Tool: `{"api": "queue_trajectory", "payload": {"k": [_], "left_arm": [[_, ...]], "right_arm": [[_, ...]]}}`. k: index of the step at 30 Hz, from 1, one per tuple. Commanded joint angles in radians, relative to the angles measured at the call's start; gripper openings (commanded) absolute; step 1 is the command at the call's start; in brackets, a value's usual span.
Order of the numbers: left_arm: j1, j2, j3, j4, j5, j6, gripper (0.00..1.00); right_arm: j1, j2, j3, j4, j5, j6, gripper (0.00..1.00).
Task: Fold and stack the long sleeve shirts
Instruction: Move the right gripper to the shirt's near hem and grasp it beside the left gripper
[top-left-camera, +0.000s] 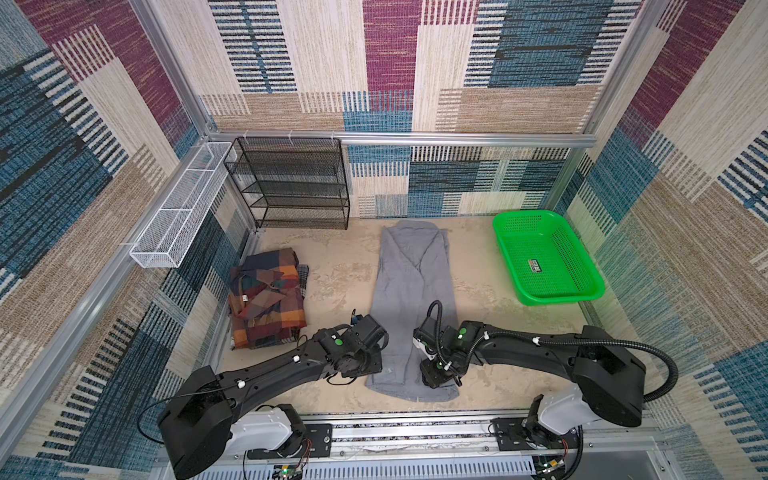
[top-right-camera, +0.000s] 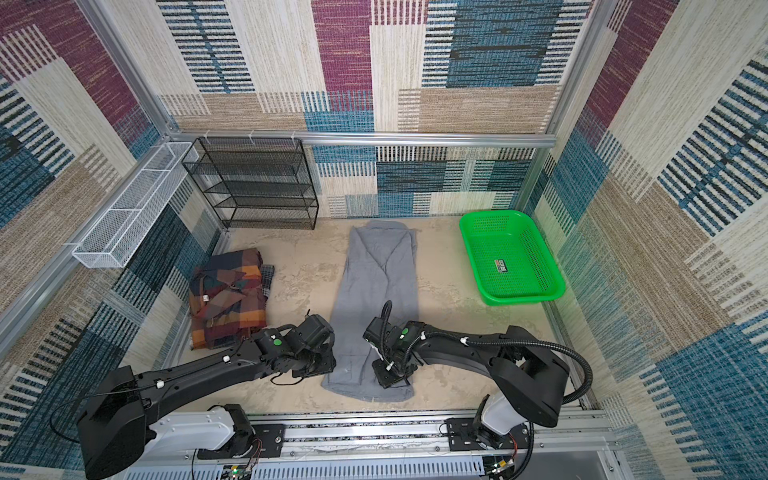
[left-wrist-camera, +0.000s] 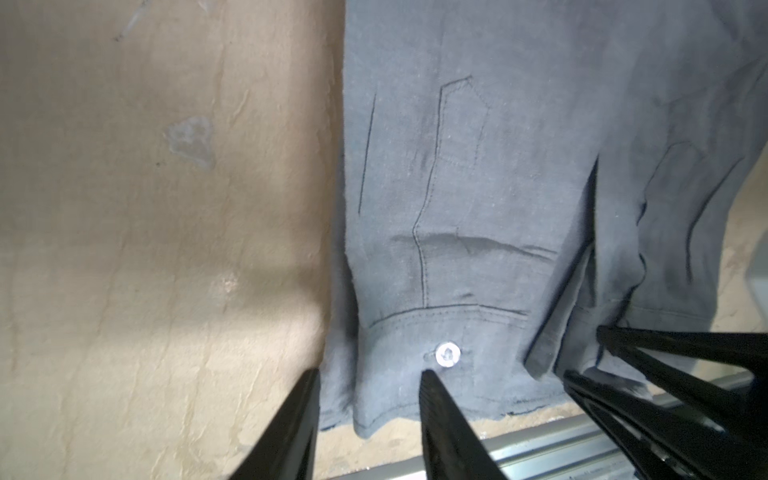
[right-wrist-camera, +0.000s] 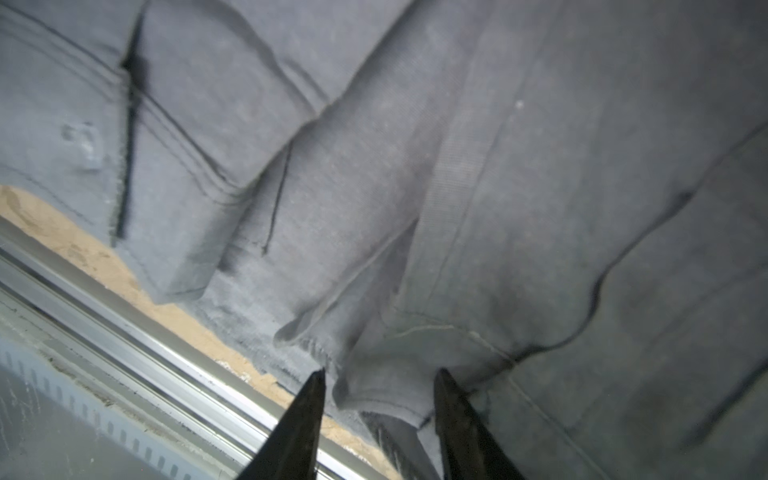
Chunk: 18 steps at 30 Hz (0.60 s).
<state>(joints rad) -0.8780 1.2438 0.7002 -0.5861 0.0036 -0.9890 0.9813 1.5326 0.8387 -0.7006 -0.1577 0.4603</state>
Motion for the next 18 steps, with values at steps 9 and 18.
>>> {"api": "queue_trajectory", "payload": {"k": [9,18], "left_arm": [[0.001,0.001,-0.007,0.012,-0.001,-0.013,0.44],[0.001,0.004,0.001,0.010,0.001,-0.009,0.44]], "right_arm": [[0.000,0.028,-0.004,0.039,0.023,0.013,0.14],[0.000,-0.031,0.039,0.018,0.015,0.020,0.00]]}}
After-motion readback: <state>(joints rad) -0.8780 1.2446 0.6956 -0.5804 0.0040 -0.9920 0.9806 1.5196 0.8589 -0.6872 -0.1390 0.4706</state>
